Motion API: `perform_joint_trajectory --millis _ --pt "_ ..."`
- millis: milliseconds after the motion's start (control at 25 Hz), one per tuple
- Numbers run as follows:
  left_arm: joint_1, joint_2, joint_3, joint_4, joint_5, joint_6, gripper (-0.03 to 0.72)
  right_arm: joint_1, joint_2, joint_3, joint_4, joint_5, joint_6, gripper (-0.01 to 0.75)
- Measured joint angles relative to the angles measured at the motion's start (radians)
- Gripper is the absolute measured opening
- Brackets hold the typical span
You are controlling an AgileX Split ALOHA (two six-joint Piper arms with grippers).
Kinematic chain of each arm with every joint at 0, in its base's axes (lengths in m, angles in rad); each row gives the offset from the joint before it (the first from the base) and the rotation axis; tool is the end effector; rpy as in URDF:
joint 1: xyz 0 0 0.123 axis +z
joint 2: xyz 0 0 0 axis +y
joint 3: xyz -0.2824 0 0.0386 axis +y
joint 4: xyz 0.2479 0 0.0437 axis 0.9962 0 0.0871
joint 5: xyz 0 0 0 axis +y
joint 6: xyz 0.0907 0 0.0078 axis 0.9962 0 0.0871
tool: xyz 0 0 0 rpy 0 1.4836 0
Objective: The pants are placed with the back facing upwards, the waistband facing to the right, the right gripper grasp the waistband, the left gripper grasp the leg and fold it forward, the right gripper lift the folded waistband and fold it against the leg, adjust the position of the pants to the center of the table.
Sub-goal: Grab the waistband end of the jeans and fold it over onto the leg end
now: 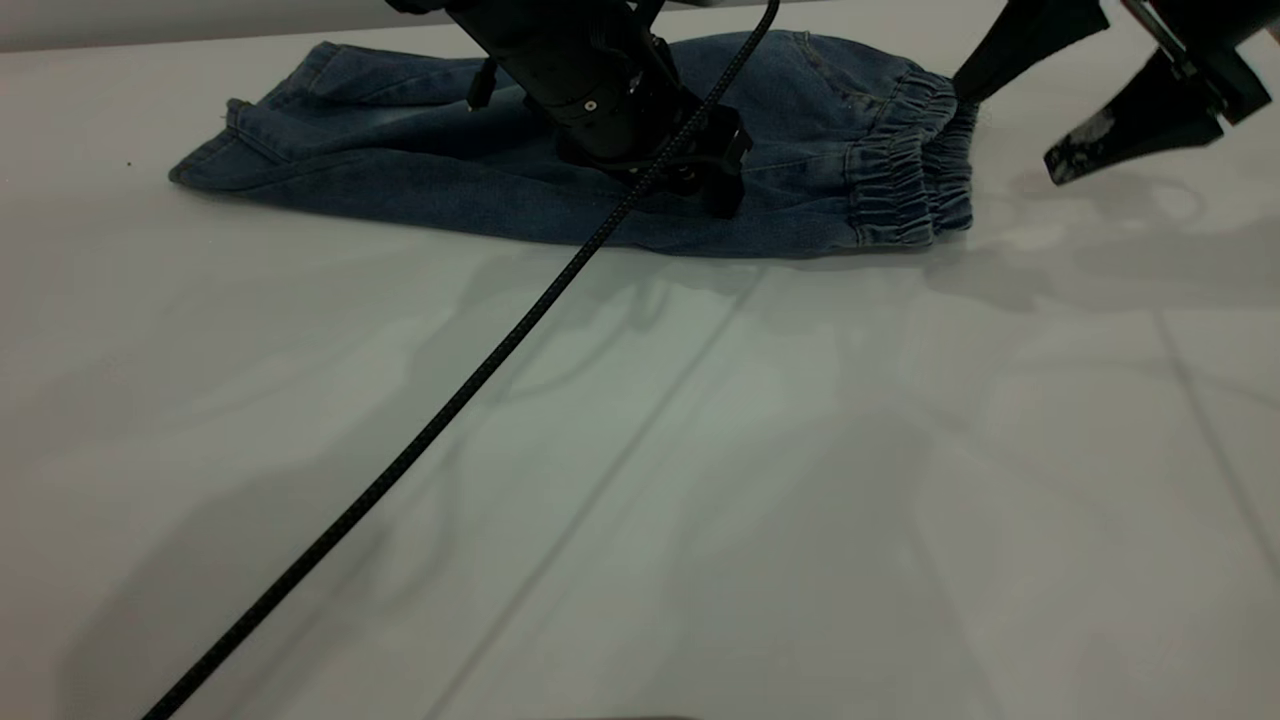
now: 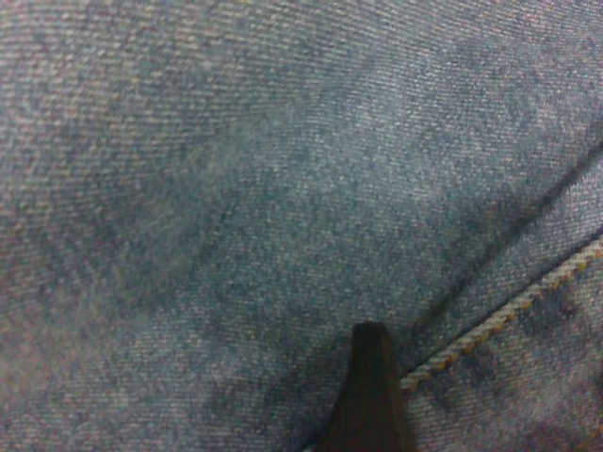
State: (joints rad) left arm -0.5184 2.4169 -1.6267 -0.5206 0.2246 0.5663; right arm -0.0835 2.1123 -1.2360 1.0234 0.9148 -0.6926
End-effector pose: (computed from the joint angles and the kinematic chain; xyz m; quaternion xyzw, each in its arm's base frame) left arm 0.4282 -0.2559 0.0651 0.2848 0.8987 -0.1263 0.3085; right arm 0.3870 0.0295 0.1168 0.0480 0.9270 0.3619 0.0853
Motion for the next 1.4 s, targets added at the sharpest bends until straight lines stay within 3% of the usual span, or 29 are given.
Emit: perform_joint_trajectory --millis 280,840,1400 --pt "0.000 0.000 0.000 0.000 0.000 0.000 0.547 0.024 0.065 0.018 0.140 -0.024 -0.104 0.577" --pt "0.000 0.000 -0.002 0.000 0.000 0.000 0.547 0.035 0.178 0.019 0.332 -0.047 -0.244 0.573" --pt "0.000 0.000 -0.002 0.000 0.001 0.000 0.547 0.035 0.230 0.019 0.402 -0.089 -0.261 0.570"
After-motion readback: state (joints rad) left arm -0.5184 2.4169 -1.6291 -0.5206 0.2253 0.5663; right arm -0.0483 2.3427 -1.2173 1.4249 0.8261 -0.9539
